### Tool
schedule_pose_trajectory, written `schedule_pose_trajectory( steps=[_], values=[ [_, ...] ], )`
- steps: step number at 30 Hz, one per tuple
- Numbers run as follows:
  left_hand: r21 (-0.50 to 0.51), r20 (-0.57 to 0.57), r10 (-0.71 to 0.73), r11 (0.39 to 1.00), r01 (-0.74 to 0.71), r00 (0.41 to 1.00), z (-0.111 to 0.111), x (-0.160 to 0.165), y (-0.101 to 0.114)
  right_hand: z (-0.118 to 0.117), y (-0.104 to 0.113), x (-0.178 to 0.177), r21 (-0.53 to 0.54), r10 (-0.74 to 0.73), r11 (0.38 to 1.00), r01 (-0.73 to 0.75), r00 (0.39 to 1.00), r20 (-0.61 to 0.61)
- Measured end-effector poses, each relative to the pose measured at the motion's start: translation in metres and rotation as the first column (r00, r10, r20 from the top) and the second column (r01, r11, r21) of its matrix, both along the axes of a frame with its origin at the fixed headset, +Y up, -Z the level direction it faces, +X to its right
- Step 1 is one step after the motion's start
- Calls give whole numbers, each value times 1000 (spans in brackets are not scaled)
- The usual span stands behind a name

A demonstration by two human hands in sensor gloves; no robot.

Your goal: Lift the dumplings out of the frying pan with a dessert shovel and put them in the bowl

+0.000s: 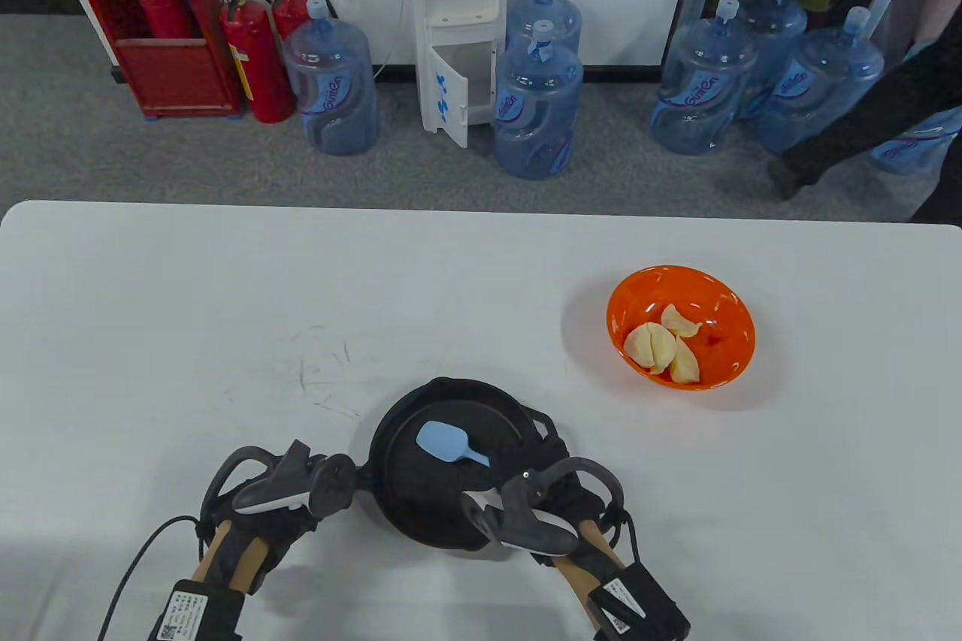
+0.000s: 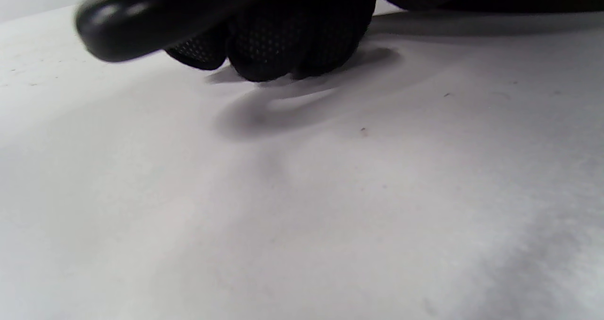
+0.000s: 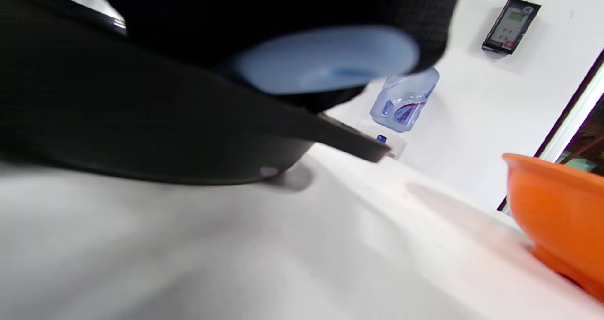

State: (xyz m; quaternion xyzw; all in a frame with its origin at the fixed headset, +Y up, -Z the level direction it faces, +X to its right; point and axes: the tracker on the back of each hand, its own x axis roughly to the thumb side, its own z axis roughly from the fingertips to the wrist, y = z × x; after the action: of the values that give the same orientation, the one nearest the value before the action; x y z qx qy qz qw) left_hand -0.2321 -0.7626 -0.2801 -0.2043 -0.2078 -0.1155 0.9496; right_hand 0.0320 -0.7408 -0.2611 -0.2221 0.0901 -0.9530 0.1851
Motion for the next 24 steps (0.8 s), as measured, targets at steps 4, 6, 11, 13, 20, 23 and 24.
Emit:
schedule_pose_trajectory(
  steps=[4,6,11,13,20,23,24],
  values=[
    [3,-8,-1,1000,1,1000,1,0,0,0,-2,1,1,-23,1000,23,1000,-1],
    [0,-16,-8,1000,8,1000,2,1,2,-1,1,2,-4,-20,1000,20,1000,17],
    [29,-57,-4,1000,6,998,7,1,21,1,31,16,22,-192,981,191,979,65],
    [85,-73,39,996,-33,997,9,-1,35,4,48,26,53,-265,964,262,960,84],
    [380,-146,237,910,-167,960,13,19,92,21,103,63,207,-544,831,516,832,110],
    [518,-145,330,829,-212,933,16,36,112,33,117,81,282,-615,771,571,782,97],
    [553,-141,358,802,-227,923,17,40,114,36,118,86,309,-626,757,576,774,90]
  ],
)
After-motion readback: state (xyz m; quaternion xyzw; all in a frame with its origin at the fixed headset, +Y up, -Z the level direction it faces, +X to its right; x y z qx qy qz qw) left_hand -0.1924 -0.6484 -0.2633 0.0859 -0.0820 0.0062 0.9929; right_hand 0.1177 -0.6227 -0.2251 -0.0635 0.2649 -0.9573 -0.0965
